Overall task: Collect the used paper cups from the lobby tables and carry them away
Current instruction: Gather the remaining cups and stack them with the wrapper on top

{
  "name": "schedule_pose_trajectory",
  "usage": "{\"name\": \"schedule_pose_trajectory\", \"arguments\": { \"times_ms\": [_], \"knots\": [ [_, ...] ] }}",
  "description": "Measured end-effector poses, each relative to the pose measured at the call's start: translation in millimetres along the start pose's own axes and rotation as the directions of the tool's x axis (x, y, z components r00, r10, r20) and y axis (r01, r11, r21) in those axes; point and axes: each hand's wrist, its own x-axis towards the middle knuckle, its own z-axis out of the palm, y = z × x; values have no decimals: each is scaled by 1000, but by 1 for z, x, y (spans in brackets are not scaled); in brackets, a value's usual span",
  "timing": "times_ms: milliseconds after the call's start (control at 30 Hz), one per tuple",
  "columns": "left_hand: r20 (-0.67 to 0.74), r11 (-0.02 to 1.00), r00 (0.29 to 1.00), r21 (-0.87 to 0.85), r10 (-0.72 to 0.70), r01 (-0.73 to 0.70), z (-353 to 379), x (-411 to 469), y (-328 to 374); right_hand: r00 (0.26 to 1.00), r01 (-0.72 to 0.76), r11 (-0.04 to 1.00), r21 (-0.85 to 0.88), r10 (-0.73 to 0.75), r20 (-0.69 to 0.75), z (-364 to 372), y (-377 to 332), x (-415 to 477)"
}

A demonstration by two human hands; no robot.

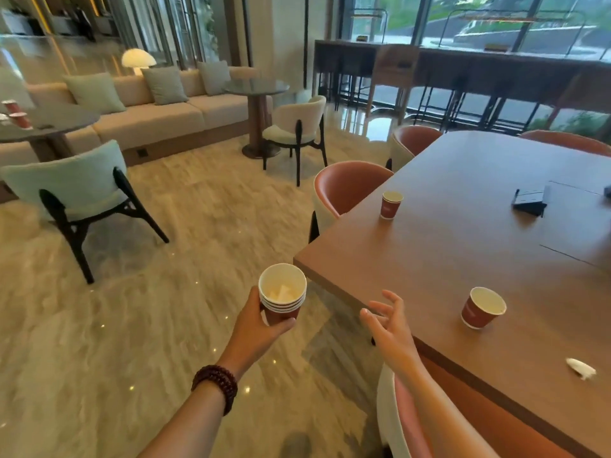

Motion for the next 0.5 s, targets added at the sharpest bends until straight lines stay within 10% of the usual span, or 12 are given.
{"name": "schedule_pose_trajectory", "arguments": {
  "times_ms": [500],
  "knots": [
    [407, 996, 910, 5, 79, -89, 6, 174, -6, 914, -112, 986, 124, 151, -376, 28, -8, 59]
  ]
}}
